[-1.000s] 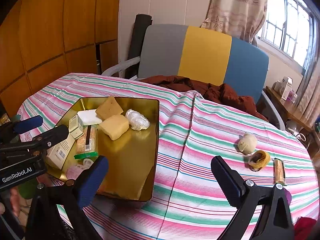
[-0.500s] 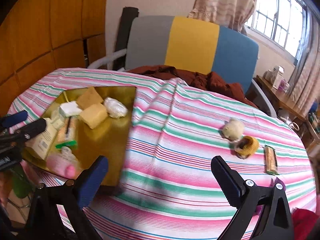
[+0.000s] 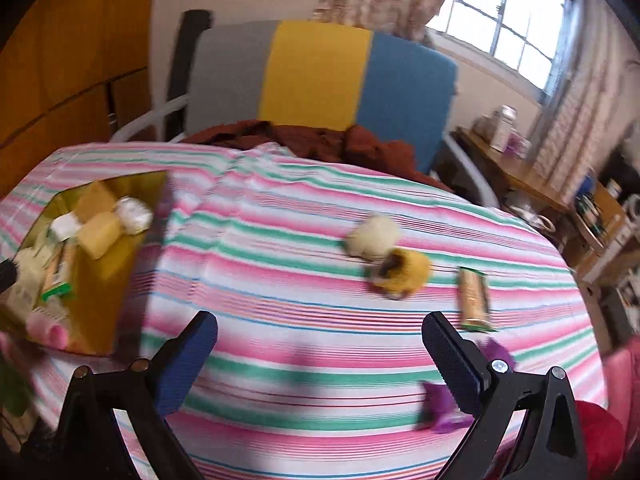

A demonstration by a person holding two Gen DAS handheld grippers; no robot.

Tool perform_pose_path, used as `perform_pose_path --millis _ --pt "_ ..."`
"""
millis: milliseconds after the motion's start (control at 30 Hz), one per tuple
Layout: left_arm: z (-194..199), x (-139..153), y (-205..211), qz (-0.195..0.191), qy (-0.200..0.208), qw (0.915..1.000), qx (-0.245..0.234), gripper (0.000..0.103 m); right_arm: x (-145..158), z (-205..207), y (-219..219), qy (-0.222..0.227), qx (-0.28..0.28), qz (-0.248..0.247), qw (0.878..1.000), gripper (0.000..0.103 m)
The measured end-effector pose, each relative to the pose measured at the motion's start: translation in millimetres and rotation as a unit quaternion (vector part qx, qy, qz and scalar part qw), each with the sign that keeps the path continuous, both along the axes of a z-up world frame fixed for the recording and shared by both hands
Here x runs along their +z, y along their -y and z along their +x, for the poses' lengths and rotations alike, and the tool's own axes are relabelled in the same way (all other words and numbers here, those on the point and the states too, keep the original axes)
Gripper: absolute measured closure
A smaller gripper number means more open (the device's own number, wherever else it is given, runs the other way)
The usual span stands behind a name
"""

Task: Organize objects
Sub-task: 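Move both tools back toward the remaining items on the tablecloth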

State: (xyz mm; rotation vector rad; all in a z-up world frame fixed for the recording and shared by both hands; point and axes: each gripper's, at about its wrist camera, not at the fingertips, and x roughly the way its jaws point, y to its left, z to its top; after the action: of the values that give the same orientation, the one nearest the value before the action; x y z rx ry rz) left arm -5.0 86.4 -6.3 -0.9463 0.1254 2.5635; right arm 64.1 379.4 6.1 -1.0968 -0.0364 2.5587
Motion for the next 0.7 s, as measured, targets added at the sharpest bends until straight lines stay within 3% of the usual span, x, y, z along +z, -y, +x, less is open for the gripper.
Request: perform_pose_path --millis 167,333,467,700 --pt "1 4 -14 -0.006 -0.004 0.9998 -0.020 0.022 7 15 -50 -0.007 -0.060 -0.012 0.998 0.000" --pt "5 10 -37 -0.003 -0.010 0.9981 -0.061 0.022 8 40 -109 -0.025 -0.143 -0.048 0.988 0.000" --pt "9 12 -60 0.001 -0.006 0.9950 -0.100 0.022 6 64 -161 -0.065 -0.199 -0.142 0.967 0.000" --pt "19 9 -110 0.002 0.014 0.9851 -0.171 0.022 0 105 -212 -0.165 -0.252 -0.244 0.922 0.000"
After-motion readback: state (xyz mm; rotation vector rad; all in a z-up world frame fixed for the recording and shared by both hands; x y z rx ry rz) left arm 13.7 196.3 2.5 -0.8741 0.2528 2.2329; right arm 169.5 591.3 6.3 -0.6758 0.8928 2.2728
